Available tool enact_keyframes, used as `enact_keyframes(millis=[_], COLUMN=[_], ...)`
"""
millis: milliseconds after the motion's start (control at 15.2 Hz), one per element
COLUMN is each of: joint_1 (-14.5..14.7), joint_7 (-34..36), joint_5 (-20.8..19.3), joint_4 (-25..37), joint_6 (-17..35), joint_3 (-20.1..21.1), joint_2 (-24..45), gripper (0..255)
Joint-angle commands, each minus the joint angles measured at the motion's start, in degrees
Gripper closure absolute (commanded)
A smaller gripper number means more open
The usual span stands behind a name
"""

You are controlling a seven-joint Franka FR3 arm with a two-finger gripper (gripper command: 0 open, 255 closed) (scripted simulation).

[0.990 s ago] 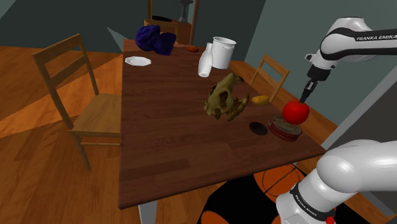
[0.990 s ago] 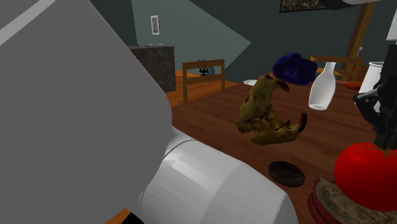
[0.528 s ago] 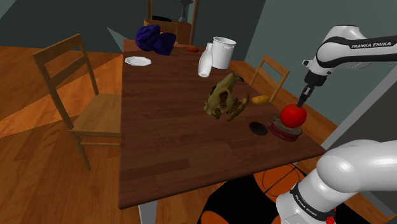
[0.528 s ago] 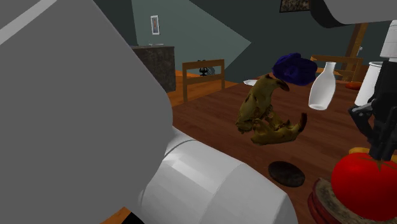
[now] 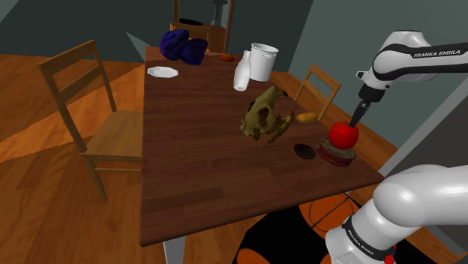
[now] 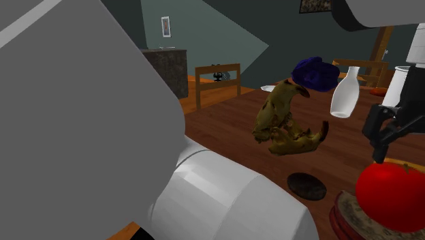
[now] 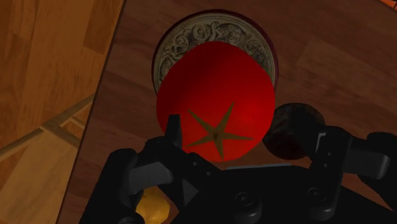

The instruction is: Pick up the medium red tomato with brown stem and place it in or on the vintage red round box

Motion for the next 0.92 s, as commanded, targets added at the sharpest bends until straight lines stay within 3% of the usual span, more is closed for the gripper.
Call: enact_keyframes(millis=[0, 330, 858], joint_1=[0.0, 0.6, 0.6], joint_7=[0.0, -0.3, -0.3], joint_5=[0.0, 1.7, 1.7], joint_4=[0.0, 6.2, 6.2], joint_6=[0.0, -7.5, -7.5], joint_3=[0.0, 2.2, 2.2], joint_2=[0.0, -1.2, -1.2], gripper=[0, 0, 0])
